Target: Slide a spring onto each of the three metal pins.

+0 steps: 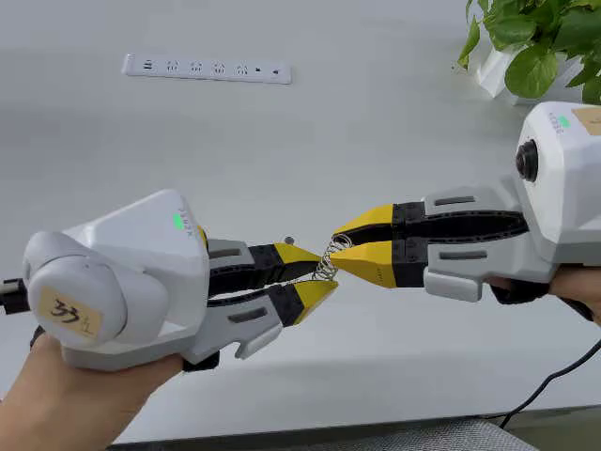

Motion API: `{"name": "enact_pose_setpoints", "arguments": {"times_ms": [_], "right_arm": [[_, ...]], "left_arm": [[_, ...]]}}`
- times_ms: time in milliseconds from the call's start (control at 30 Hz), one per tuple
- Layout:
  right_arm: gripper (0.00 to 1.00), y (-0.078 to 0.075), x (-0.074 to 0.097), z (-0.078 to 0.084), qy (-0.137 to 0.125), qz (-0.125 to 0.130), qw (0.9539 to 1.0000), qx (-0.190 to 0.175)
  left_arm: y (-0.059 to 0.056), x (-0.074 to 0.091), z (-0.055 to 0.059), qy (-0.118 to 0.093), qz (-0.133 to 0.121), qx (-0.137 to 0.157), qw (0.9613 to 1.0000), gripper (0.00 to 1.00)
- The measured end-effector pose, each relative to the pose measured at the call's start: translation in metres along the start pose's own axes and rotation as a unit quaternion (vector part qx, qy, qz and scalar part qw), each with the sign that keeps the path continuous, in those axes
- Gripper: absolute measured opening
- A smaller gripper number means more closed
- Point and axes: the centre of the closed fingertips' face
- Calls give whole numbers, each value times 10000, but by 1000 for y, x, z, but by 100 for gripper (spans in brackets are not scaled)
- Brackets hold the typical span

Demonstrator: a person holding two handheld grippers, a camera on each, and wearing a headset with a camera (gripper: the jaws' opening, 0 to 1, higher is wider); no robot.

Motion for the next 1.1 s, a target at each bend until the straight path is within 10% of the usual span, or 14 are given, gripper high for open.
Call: {"name": "enact_pose_setpoints", "arguments": {"times_ms": [300,667,933,1100], "right_arm": [[17,1,6,3,975,-623,9871,1103],[17,10,-5,17,2264,-1607,9267,2531],[15,11,-12,28,2616,-1947,8995,2909],[12,11,-14,32,2719,-2007,8918,3008]], "left_arm": [[-3,-1,8,157,90,-149,9997,7],[-5,-4,13,243,232,-199,9992,7],[-6,-5,13,213,308,-190,9991,7],[-6,-4,13,186,333,-174,9991,7]]}}
Point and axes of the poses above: the centre of the closed fingertips' face, and the gripper's own axes: x roughly backward along the fingers, y roughly to its left, z roughly out of its underside, and after that the axes turned 5 degrees about z, right-handed
